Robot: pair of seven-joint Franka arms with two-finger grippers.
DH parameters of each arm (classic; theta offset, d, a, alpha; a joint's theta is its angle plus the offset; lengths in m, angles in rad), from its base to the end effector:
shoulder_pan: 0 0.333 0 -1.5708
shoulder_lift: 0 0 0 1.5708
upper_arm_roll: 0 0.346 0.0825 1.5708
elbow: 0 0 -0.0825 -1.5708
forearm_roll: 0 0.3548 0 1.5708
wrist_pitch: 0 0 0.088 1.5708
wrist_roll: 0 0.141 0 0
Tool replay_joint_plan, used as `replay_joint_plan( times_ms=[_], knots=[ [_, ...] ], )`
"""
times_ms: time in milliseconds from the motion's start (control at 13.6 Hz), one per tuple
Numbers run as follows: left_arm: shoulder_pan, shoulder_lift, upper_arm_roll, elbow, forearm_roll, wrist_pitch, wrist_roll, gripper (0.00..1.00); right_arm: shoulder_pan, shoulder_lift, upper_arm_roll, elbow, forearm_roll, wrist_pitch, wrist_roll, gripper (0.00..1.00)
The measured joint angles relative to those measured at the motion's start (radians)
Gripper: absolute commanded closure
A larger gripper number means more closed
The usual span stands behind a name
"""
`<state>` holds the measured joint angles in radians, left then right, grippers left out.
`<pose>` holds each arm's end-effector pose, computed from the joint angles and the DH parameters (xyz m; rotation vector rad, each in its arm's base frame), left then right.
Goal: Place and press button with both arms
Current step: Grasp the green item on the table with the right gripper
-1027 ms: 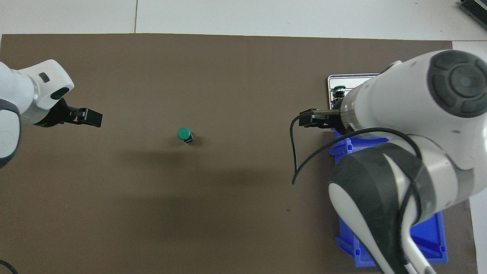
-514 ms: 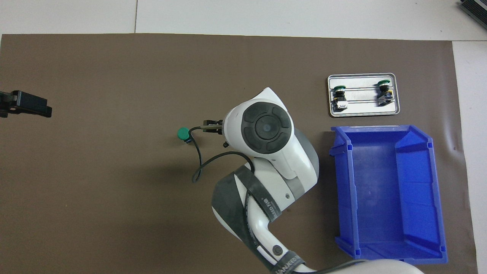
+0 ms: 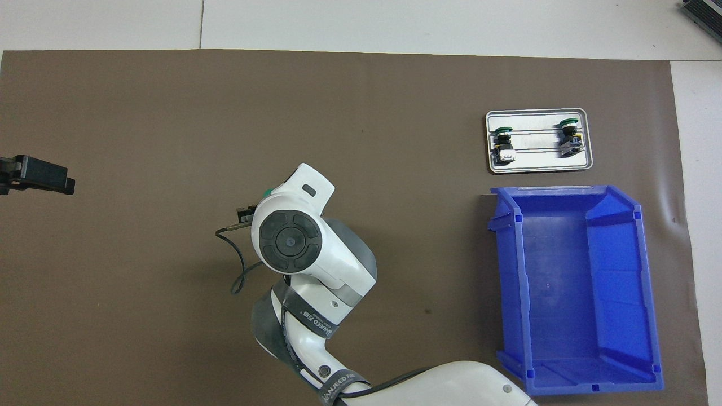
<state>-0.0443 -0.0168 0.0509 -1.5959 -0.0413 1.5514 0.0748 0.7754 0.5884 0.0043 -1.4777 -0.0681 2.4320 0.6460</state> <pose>0.5162 -0.0022 0.6166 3.0963 -0.1060 -0.0403 0.5312 0.5219 0.3788 -2.8951 -0.2554 -0.4558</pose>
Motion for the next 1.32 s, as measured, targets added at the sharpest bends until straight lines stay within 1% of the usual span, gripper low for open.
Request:
replay_joint_plan(
  times_ms=[147, 293, 440, 660, 880, 954, 1101, 1247, 1321],
  knots=[
    [0.000, -0.006, 0.000, -0.012, 0.000, 0.001, 0.000, 0.00, -0.001, 0.044, -0.002, 0.005, -0.012, 0.065, -0.055, 0.00],
    [0.000, -0.007, 0.000, -0.015, 0.004, 0.002, 0.000, 0.00, -0.001, 0.065, -0.002, 0.005, -0.017, 0.103, -0.103, 0.00],
    [0.000, -0.008, -0.001, -0.015, 0.021, 0.004, 0.000, 0.00, -0.001, 0.067, -0.002, 0.003, -0.017, 0.129, -0.152, 0.00],
    [0.000, -0.008, -0.001, -0.015, 0.023, 0.011, 0.001, 0.00, 0.001, 0.072, -0.002, -0.047, -0.019, 0.213, -0.214, 0.00],
    [0.000, -0.008, 0.000, -0.016, 0.024, 0.012, 0.001, 0.00, 0.001, 0.077, -0.002, -0.083, -0.036, 0.236, -0.262, 0.02],
    [0.001, -0.008, 0.001, -0.017, 0.024, 0.012, 0.001, 0.00, 0.001, 0.076, -0.002, -0.084, -0.039, 0.240, -0.268, 0.06],
    [0.001, -0.008, 0.001, -0.018, 0.024, 0.012, 0.001, 0.00, 0.001, 0.076, -0.002, -0.084, -0.051, 0.242, -0.271, 0.21],
    [0.001, -0.008, 0.001, -0.018, 0.024, 0.012, 0.001, 0.00, 0.002, 0.076, -0.002, -0.084, -0.058, 0.243, -0.272, 0.42],
    [0.001, -0.008, 0.001, -0.018, 0.024, 0.012, 0.001, 0.00, 0.002, 0.076, -0.002, -0.084, -0.066, 0.243, -0.272, 0.59]
  ],
)
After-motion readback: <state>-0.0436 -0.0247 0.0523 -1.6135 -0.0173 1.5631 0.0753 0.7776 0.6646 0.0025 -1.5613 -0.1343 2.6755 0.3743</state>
